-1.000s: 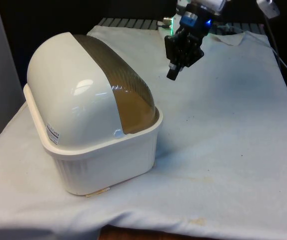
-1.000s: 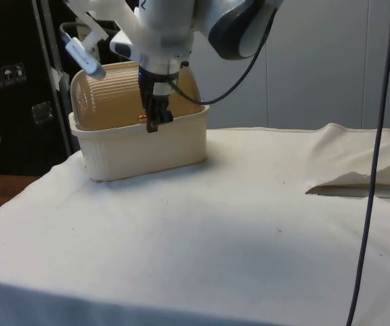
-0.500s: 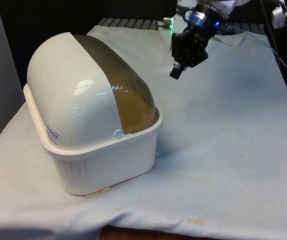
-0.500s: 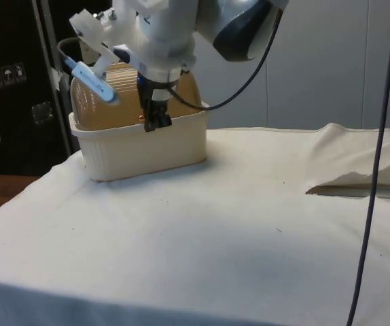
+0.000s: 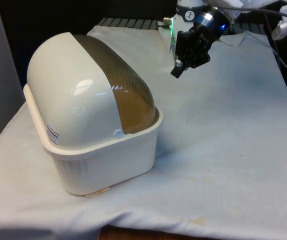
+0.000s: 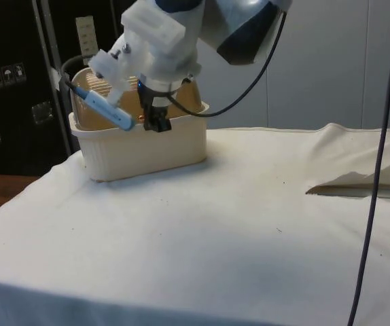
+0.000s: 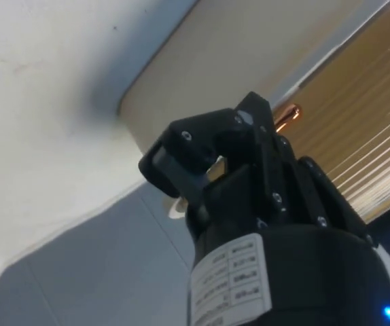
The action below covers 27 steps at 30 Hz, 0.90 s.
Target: Open the lid, then close it.
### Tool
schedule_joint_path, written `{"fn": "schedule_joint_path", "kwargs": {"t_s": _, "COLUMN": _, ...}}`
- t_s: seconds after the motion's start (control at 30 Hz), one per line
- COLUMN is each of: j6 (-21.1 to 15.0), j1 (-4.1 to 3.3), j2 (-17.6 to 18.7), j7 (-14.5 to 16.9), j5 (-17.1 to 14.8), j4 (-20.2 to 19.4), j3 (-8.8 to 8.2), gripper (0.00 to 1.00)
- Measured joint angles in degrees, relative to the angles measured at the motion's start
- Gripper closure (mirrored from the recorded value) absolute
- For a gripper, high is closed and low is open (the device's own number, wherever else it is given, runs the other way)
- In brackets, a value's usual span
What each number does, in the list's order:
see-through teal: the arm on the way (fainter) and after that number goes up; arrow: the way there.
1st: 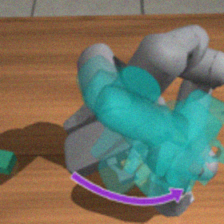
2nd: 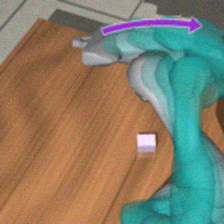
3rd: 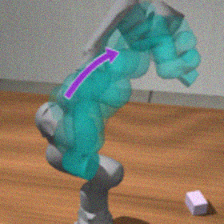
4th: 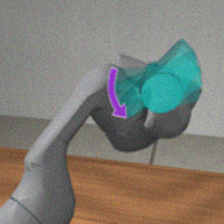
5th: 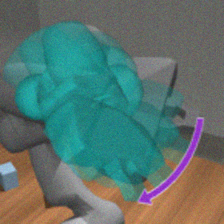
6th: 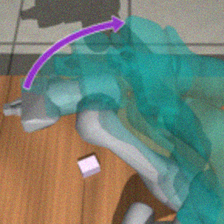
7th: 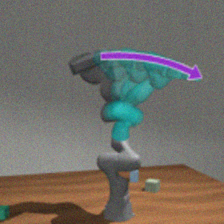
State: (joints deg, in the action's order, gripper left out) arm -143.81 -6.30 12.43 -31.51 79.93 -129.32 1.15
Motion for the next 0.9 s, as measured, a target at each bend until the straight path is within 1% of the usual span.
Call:
{"fn": "schedule_joint_path", "kwargs": {"t_s": 0.07, "j6": 0.8, "j1": -0.06, "j2": 0.23, "j7": -1.38, "j5": 1.03, "j4": 0.0, "j3": 0.23, "gripper": 1.0}}
{"fn": "schedule_joint_path", "kwargs": {"t_s": 0.1, "j6": 0.8, "j1": -0.06, "j2": 0.23, "j7": -1.38, "j5": 1.03, "j4": 0.0, "j3": 0.23, "gripper": 1.0}}
{"fn": "schedule_joint_path", "kwargs": {"t_s": 0.13, "j6": 1.55, "j1": -0.06, "j2": 0.46, "j7": -2.81, "j5": 1.95, "j4": 0.11, "j3": 0.52, "gripper": 1.0}}
{"fn": "schedule_joint_path", "kwargs": {"t_s": 0.37, "j6": 4.58, "j1": -0.06, "j2": 1.43, "j7": -8.02, "j5": 4.76, "j4": 0.34, "j3": 1.6, "gripper": 1.0}}
{"fn": "schedule_joint_path", "kwargs": {"t_s": 0.4, "j6": 4.58, "j1": -0.06, "j2": 1.43, "j7": -8.02, "j5": 4.76, "j4": 0.34, "j3": 1.6, "gripper": 1.0}}
{"fn": "schedule_joint_path", "kwargs": {"t_s": 0.47, "j6": 5.33, "j1": -0.11, "j2": 1.66, "j7": -9.4, "j5": 5.44, "j4": 0.34, "j3": 1.89, "gripper": 1.0}}
{"fn": "schedule_joint_path", "kwargs": {"t_s": 0.5, "j6": 5.33, "j1": -0.11, "j2": 1.66, "j7": -9.4, "j5": 5.44, "j4": 0.34, "j3": 1.89, "gripper": 1.0}}
{"fn": "schedule_joint_path", "kwargs": {"t_s": 0.57, "j6": 5.79, "j1": -0.11, "j2": 1.95, "j7": -10.49, "j5": 5.96, "j4": 0.4, "j3": 2.12, "gripper": 1.0}}
{"fn": "schedule_joint_path", "kwargs": {"t_s": 0.8, "j6": 6.19, "j1": -0.11, "j2": 1.95, "j7": -11.23, "j5": 6.02, "j4": 0.11, "j3": 2.12, "gripper": 1.0}}
{"fn": "schedule_joint_path", "kwargs": {"t_s": 0.9, "j6": 6.65, "j1": -0.17, "j2": 2.46, "j7": -13.18, "j5": 6.99, "j4": 0.17, "j3": 2.23, "gripper": 1.0}}
